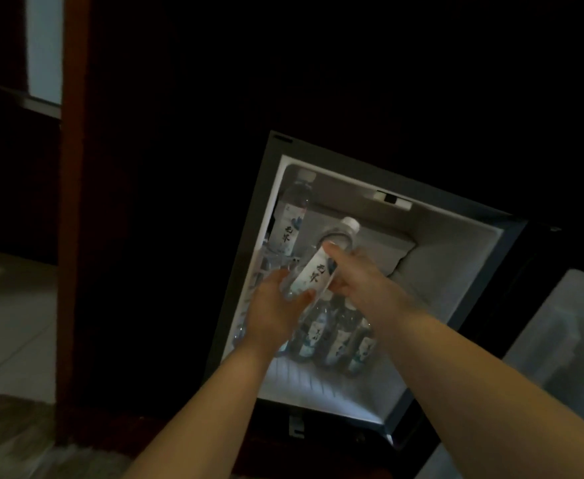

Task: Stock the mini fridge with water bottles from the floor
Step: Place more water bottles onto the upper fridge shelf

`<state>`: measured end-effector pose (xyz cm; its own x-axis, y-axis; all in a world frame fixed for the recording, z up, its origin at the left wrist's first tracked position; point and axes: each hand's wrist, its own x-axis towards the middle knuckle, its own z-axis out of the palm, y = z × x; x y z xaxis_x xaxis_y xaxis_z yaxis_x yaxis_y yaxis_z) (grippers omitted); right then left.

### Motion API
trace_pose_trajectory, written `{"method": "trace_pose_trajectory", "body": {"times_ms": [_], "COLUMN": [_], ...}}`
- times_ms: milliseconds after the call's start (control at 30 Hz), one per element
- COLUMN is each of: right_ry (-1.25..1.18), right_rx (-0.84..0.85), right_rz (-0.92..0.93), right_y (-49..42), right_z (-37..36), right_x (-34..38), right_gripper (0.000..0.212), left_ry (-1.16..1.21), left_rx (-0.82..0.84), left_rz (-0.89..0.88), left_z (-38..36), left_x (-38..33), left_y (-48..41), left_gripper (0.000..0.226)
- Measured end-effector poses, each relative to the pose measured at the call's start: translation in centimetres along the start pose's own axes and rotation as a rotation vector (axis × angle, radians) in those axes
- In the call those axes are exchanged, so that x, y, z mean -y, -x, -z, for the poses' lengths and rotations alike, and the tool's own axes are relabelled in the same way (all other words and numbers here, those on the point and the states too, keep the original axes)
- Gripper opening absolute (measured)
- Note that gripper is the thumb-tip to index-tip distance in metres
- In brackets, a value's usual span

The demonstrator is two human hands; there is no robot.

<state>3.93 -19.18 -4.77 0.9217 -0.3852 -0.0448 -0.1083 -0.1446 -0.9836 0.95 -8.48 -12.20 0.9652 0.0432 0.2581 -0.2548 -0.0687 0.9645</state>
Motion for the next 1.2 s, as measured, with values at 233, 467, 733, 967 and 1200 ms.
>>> {"method": "trace_pose_trajectory", "body": {"times_ms": [233,467,733,967,1200], "right_ry": [-0.131,-0.166,-0.121,0.233,0.228], "right_rx": [-0.124,-0.200,-0.223,-0.048,-0.071], "right_rz": [0.002,-0.007,0.032,0.318,0.413], "right_y": [-4.7,-7.4,-8.6,-7.5,-7.5], "right_z": [1.3,1.1,0.4,-1.7,-1.7], "right_x": [1.0,2.2,1.7,3.8,3.1], "right_gripper": [0.026,0.032,0.032,0.047,0.051], "left_ry": [-0.381,-0.612,-0.722,-0.822,-0.857], "left_rx": [-0.038,0.024,0.054,0.153,0.130], "left_rz": [-0.167,-0.174,-0.132,-0.048,-0.101], "left_z": [-2.0,-3.5,-3.9,-3.6,-3.7], "left_x": [1.0,0.6,1.7,1.6,1.9], "left_y": [-2.8,-5.0,-6.2,-6.3,-5.9], "left_gripper": [0.042,0.045,0.054,0.041,0.044]}}
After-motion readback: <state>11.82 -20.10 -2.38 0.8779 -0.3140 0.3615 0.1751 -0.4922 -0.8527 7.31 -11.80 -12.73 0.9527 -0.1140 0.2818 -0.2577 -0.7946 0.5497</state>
